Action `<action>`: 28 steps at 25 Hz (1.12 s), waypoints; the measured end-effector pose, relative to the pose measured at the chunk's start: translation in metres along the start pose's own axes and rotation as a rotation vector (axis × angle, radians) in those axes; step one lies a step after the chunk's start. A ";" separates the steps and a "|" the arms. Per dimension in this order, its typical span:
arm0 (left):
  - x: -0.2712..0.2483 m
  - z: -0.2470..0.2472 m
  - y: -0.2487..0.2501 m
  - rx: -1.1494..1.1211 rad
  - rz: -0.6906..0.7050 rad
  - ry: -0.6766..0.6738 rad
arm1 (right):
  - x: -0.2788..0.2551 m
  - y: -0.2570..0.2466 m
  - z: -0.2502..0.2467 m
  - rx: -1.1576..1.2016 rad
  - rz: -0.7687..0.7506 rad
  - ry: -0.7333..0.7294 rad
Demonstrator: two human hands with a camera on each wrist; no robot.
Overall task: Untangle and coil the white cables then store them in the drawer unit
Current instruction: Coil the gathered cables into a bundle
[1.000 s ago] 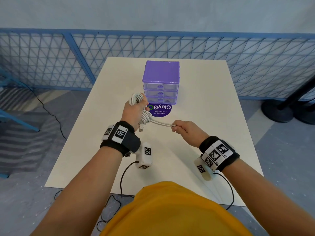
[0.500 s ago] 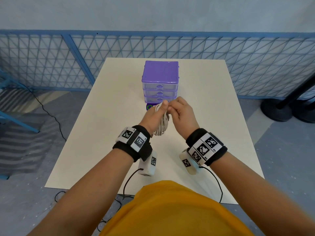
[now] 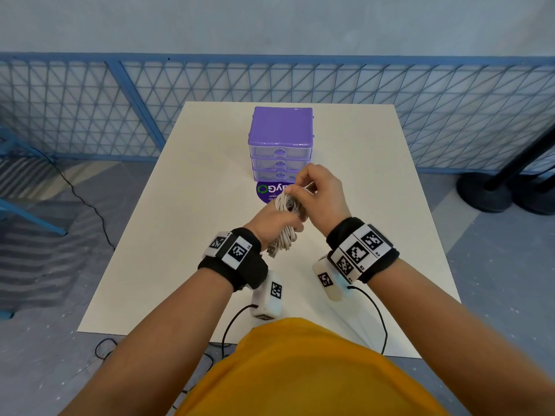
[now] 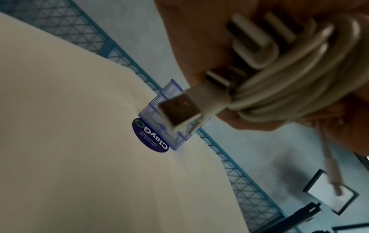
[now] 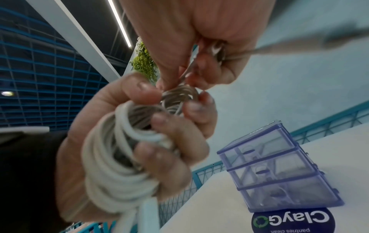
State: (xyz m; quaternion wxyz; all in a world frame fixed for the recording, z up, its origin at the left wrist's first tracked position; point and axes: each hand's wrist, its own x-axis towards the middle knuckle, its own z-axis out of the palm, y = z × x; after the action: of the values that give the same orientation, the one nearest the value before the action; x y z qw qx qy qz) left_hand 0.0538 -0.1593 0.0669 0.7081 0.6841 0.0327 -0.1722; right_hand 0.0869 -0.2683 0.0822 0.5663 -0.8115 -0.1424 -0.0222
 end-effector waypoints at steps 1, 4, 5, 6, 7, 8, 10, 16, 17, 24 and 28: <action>0.000 0.002 0.000 -0.104 -0.019 0.048 | -0.001 0.001 0.002 -0.023 -0.011 0.016; 0.002 0.001 0.001 -0.339 -0.054 0.135 | -0.003 0.002 0.007 -0.056 -0.047 0.068; 0.002 0.000 0.002 -0.383 -0.064 0.137 | -0.003 0.001 0.007 -0.064 -0.056 0.080; 0.002 -0.001 0.003 -0.405 -0.074 0.129 | -0.003 0.001 0.006 -0.072 -0.062 0.090; 0.002 -0.002 0.005 -0.407 -0.080 0.121 | -0.003 0.001 0.005 -0.082 -0.058 0.098; 0.002 -0.002 0.005 -0.395 -0.082 0.118 | -0.003 0.001 0.004 -0.084 -0.046 0.099; 0.002 -0.001 0.006 -0.338 -0.067 0.123 | -0.003 0.000 0.003 -0.042 0.004 0.100; 0.008 0.001 0.002 -0.173 -0.037 0.227 | -0.008 0.001 0.005 0.121 0.221 0.173; 0.008 0.001 0.001 -0.152 -0.037 0.233 | -0.009 0.001 0.006 0.148 0.243 0.174; 0.008 0.006 0.002 -0.222 -0.007 0.260 | -0.008 -0.001 0.008 0.198 0.255 0.227; 0.008 0.005 0.000 -0.252 0.009 0.251 | -0.007 0.002 0.010 0.081 0.199 0.177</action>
State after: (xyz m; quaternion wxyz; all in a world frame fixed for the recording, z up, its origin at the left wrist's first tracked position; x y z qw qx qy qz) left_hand 0.0604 -0.1655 0.0647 0.7791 0.6064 0.1393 -0.0768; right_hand 0.0795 -0.2607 0.0751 0.6082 -0.7931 -0.0114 -0.0315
